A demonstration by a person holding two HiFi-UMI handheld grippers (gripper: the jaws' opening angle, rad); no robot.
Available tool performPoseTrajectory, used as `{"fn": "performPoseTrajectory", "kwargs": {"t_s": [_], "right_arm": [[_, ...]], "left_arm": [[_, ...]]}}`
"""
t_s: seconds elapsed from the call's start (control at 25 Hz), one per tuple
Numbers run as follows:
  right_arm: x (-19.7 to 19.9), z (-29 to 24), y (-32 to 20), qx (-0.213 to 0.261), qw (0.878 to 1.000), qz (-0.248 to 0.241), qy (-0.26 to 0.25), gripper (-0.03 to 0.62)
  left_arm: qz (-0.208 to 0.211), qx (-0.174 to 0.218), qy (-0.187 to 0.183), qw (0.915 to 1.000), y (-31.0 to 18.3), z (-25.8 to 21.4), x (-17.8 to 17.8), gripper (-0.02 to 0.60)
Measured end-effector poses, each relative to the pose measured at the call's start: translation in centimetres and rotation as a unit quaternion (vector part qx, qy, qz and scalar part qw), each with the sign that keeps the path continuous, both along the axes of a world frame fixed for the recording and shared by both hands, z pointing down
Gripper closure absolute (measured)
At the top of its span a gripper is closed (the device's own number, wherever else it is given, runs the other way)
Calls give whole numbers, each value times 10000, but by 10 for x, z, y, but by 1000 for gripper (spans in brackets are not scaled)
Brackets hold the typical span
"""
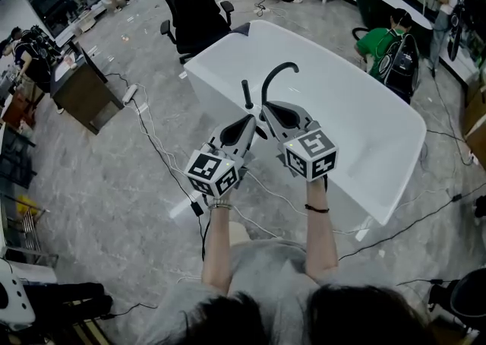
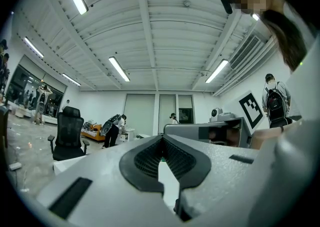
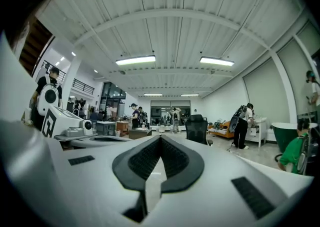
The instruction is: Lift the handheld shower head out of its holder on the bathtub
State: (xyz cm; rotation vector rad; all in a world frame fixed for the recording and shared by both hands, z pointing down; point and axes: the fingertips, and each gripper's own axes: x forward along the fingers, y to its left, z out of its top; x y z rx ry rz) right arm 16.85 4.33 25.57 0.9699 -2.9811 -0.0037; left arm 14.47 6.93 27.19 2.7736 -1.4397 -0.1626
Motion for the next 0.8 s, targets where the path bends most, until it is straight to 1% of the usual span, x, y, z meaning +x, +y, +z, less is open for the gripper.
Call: {"fn": "performPoseTrajectory", "kwargs": {"t_s": [0.16,0.28,0.44,0.8], "right_arm": [[-1,3,-8,-115,9998,8,-192,594],[-10,9,-19,-188,9995,62,-255,594],[-24,15,-31,-240,9995,112,-195,594],[-53,33,-74,-457,9980,424,-124,594]], "left_arm": [[-45,-61,10,10000,-5,4,-9,577],[-43,-110,8,9999,-14,10,-21,577],[-15,-217,75,9997,-28,17,-37,577],[331,-434,106,9985,-75,31,-65,577]]}}
